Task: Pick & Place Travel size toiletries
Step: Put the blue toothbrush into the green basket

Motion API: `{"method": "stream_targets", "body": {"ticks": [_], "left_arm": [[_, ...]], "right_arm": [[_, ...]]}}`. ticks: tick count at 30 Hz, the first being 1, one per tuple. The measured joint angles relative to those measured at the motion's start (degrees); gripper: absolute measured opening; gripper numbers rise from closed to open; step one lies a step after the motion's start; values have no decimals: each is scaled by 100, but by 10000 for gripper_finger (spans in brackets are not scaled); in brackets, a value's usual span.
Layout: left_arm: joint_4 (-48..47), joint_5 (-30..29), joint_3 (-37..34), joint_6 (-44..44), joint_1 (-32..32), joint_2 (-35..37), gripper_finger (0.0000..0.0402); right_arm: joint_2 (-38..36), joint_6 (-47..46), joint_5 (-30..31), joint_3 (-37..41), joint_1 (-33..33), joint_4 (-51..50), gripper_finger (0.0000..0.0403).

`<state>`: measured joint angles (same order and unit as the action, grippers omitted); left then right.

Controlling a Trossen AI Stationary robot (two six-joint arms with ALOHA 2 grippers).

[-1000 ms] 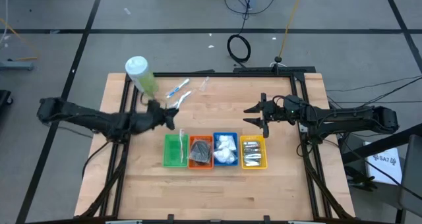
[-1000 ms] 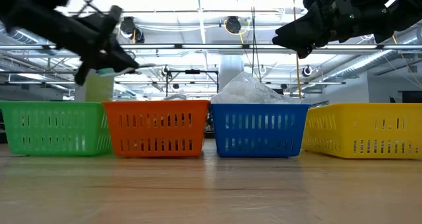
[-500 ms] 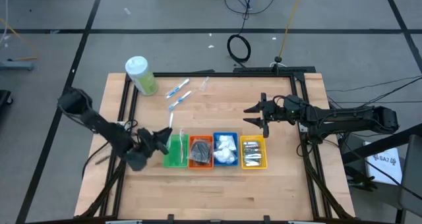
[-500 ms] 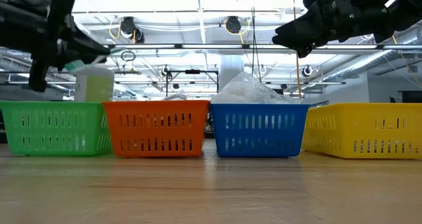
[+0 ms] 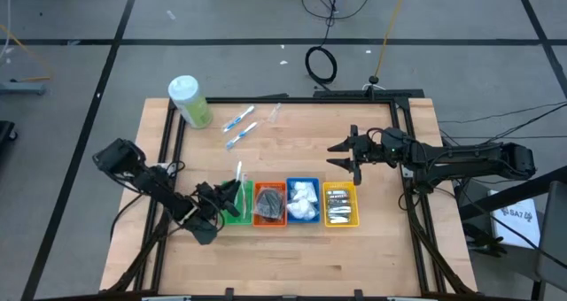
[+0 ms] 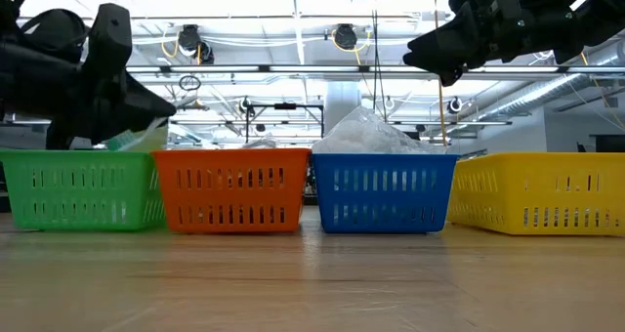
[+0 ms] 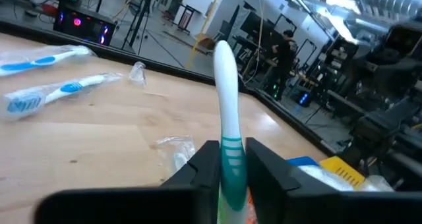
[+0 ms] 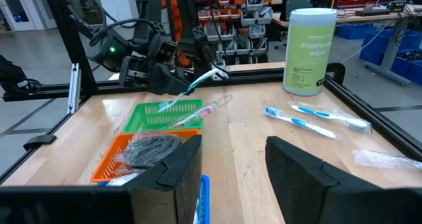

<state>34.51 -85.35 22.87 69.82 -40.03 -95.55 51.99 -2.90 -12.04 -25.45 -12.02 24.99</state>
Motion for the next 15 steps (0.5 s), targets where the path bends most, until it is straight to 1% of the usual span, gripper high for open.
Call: {"method": "stream_targets", "body": {"ticks": [6, 9, 12, 15], "left_arm": [[3, 57, 2, -703, 0, 390, 159], [6, 319, 2, -1174, 0, 625, 210], [3, 547, 2, -1688, 0, 862, 249], [-1, 515, 2, -2227, 36, 1187, 275]], "right_arm": [[0, 51, -1, 0, 1, 0, 155], [0, 52, 1, 0, 1, 0, 155], [0, 52, -2, -1, 1, -2, 155], [0, 52, -2, 0, 0, -2, 155]]}}
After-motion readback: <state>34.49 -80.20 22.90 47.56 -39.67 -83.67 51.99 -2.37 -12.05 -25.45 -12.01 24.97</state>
